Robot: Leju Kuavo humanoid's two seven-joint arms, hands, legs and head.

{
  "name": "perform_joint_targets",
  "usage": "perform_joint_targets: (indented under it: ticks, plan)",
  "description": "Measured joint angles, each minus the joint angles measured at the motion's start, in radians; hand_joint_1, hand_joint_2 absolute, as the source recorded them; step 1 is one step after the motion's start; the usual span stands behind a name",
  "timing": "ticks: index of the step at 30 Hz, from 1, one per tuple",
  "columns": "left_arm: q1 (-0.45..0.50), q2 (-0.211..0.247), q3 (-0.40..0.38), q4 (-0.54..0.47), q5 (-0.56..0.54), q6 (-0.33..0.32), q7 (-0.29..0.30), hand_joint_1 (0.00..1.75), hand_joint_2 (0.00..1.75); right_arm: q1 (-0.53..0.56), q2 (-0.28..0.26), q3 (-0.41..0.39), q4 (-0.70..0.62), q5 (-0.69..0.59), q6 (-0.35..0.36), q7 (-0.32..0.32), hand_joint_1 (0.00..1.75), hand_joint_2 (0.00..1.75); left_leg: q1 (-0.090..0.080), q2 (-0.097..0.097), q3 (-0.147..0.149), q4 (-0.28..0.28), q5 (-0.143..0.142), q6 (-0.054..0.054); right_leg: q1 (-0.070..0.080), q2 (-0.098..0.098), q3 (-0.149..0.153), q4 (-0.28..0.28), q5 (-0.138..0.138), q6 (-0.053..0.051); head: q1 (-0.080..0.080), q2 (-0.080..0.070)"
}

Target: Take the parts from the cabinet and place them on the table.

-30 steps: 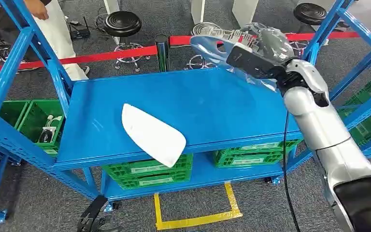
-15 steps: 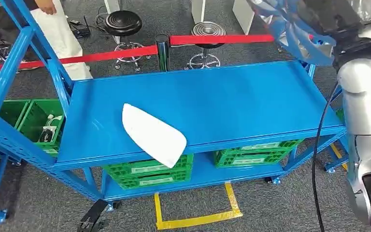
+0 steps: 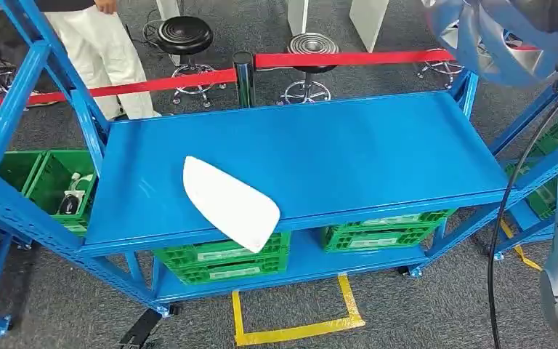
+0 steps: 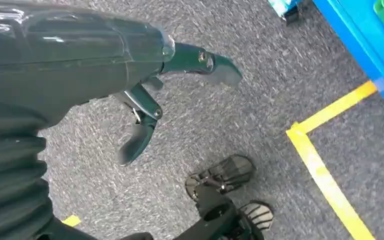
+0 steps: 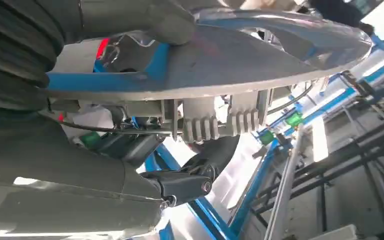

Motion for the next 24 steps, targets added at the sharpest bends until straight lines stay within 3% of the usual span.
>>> perform_joint_targets:
  ticks: [5,15,20,24]
  plan:
    - [0.001,0.000,0.000,0.000,-0.013,-0.004,-0.001,0.00,1.75,0.007,-0.002,-0.013,-0.048,-0.095,0.001,0.016,1.75,1.75,0.000,0.001,0.000,0.000,0.000,0.000,0.000,0.000,0.000,0.000,0.000,0.000,-0.001,0.000]
    - [0.002,0.000,0.000,0.000,-0.017,-0.006,-0.003,0.00,1.75,0.017,-0.006,-0.032,-0.102,-0.139,-0.002,0.024,1.75,1.75,0.000,0.004,0.000,0.000,-0.001,0.001,0.000,0.001,0.000,0.000,0.000,0.000,0.000,0.000]
    - [0.023,0.013,0.006,-0.004,-0.014,0.007,-0.015,0.00,1.75,0.095,-0.006,-0.082,-0.152,-0.374,-0.032,0.064,1.75,1.75,0.000,0.006,0.000,0.000,-0.001,0.001,0.000,0.001,0.000,0.000,0.000,0.000,0.000,0.000]
    - [0.048,0.038,0.018,-0.012,0.025,0.021,-0.019,0.00,1.75,0.156,0.001,-0.102,-0.194,-0.416,-0.059,0.062,1.75,1.75,0.000,0.010,0.000,-0.001,-0.002,0.001,0.000,0.003,0.000,0.000,-0.001,-0.001,0.000,0.000]
